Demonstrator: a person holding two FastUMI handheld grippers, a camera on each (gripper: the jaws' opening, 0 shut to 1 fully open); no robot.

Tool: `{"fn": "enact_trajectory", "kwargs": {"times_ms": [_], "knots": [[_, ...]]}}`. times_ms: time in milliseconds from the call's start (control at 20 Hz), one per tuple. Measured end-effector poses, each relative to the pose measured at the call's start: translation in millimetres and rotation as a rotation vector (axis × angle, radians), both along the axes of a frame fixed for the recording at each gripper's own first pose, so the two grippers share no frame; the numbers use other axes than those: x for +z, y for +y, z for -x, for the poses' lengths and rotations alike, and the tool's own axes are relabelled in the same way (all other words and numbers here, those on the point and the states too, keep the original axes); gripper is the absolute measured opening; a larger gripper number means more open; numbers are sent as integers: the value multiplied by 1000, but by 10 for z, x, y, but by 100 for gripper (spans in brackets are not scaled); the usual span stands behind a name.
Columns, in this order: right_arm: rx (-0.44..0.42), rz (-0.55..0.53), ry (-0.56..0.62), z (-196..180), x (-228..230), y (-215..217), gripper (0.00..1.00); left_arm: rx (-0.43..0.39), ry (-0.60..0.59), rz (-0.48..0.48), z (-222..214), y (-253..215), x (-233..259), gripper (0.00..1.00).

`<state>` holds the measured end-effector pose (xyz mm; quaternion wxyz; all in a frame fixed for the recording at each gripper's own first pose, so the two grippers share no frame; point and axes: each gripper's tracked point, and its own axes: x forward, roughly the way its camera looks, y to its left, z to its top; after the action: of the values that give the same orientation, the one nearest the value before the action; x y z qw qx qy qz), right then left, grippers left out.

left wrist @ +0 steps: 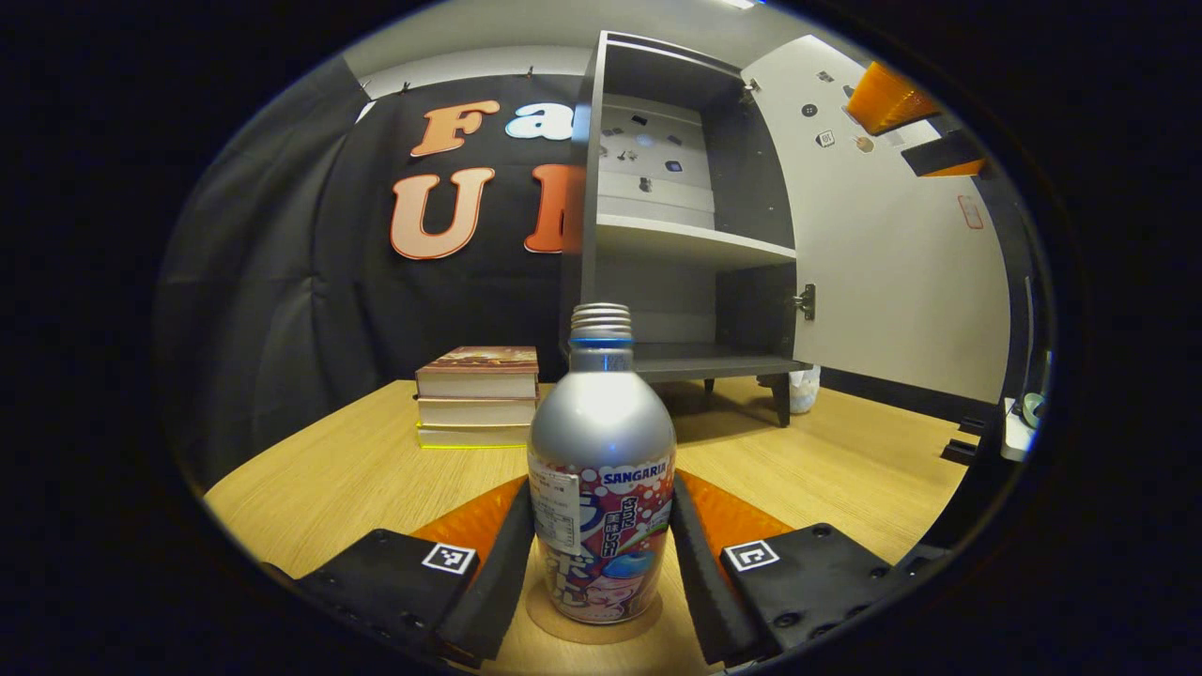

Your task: Open the cabinet door with the right hand, grasp the bottle in the cabinet with the left hand and place it on the coaster, then close the cabinet door with the right hand.

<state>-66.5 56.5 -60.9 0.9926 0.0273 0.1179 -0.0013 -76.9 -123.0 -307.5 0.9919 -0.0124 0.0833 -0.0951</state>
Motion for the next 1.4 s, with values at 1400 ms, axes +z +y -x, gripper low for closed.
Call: {"fn": "enact_trajectory", "kwargs": {"times_ms": [1400], "knots": [[-29, 6, -53, 167, 303, -247, 95, -50, -66, -67, -217, -49, 790, 95]]}}
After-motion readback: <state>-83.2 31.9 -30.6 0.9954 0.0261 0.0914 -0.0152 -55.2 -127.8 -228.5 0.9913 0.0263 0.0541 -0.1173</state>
